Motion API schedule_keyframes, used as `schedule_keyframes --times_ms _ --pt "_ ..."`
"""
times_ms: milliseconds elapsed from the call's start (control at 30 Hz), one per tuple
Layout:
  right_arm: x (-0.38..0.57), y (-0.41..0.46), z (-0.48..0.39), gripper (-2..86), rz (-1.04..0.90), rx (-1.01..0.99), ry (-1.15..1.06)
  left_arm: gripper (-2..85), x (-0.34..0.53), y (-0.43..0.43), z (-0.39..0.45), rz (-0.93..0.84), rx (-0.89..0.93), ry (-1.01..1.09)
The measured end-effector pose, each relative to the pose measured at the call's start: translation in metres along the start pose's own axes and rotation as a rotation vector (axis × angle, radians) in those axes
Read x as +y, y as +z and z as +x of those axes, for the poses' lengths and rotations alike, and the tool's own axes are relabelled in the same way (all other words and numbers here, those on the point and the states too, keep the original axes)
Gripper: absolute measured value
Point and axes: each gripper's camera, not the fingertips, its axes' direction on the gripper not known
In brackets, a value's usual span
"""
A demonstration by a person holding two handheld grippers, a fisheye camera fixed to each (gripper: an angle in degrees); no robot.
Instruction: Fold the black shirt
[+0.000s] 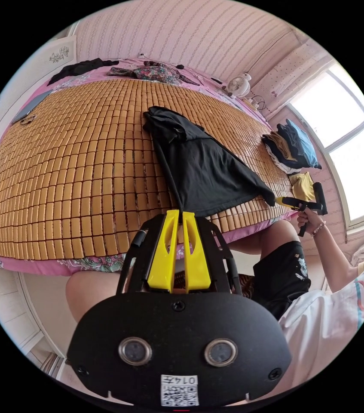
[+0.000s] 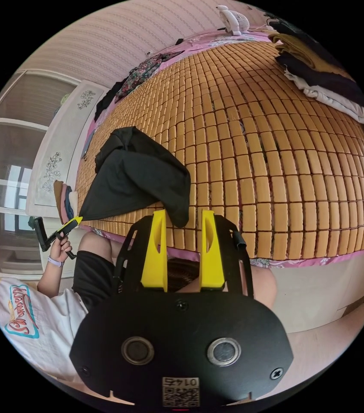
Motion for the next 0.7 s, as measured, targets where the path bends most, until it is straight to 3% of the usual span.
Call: schedule_keyframes --times_ms 133,233,367,467,700 --pt "0.015 0.007 -0.005 5.6 -0.042 -0.122 0.008 -0.5 0.011 -0.014 0.008 0.006 0.001 0.010" --pt "0.040 -0.021 -0.007 2.8 0.112 -0.301 0.030 -0.5 0.020 -0.041 0.013 0.064 0.035 0.007" --pt "0.066 -0.071 -0.020 1.1 0.259 -0.343 0.010 -0.6 0.029 -0.101 0.013 0.246 0.145 -0.025" --pt "0.085 -0.124 -0.044 0.9 0.427 -0.421 -0.043 -0.7 0.029 -0.161 0.023 0.414 0.120 0.039" --pt "0.133 -0.267 -0.176 0.6 0.744 -0.520 -0.464 -0.7 0.038 -0.356 0.078 0.837 0.058 0.216"
